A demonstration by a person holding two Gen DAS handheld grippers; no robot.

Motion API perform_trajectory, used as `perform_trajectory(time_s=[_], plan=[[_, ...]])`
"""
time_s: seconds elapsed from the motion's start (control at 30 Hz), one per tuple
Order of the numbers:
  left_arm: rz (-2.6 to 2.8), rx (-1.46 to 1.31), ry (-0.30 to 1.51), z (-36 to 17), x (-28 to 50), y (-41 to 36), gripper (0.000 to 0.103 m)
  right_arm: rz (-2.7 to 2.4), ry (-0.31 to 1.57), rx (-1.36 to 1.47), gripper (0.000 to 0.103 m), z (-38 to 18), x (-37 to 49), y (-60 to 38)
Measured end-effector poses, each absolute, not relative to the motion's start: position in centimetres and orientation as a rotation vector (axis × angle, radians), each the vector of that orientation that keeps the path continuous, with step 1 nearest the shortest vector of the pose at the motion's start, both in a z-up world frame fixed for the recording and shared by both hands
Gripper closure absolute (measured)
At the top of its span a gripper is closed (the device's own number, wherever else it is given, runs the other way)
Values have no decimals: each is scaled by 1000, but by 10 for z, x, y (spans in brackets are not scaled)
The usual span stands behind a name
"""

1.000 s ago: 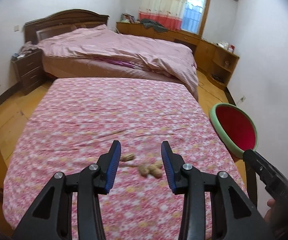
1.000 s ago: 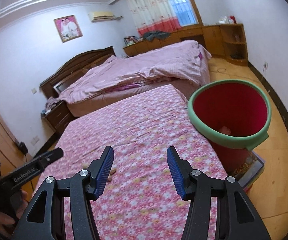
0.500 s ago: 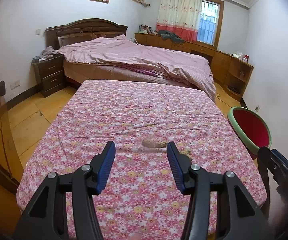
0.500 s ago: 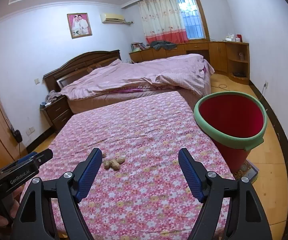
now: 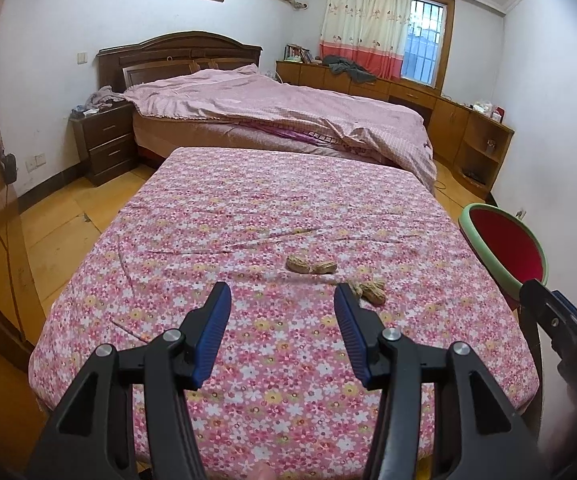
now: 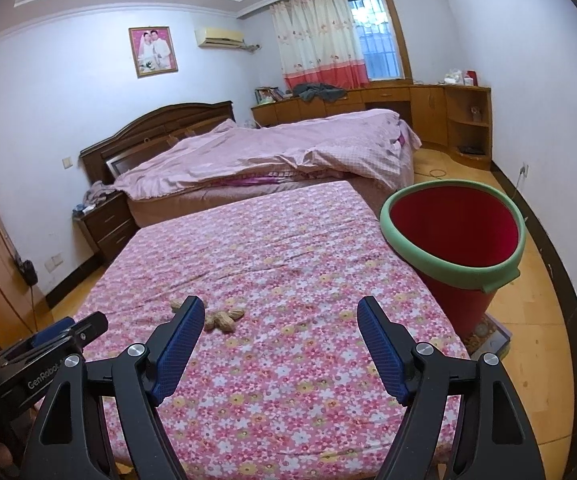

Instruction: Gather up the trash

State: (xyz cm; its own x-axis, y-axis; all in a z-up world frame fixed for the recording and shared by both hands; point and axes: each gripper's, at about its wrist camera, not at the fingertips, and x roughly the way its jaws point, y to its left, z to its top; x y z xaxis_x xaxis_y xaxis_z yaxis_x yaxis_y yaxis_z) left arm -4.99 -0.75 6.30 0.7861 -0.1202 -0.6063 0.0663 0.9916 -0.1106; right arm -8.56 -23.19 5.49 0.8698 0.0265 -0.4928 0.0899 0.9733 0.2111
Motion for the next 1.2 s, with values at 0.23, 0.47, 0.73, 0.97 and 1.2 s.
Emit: perform_trajectory(time_s=[0.23, 0.47, 0.73, 0.97, 1.2], plan=[[-79, -85, 642, 64, -53, -6, 49, -46, 524, 217, 24, 53, -88, -229], [-69, -82, 641, 62, -53, -6, 49, -57, 527, 210, 24, 53, -88, -228], [-54, -79, 637, 62, -52, -7, 49, -62, 532, 212, 24, 52, -88, -231], [-52, -69, 624, 63, -55, -7, 49, -64, 532, 212, 24, 52, -88, -231], [-54, -67, 625, 63, -55, -7, 49, -65, 532, 212, 24, 52, -88, -230]])
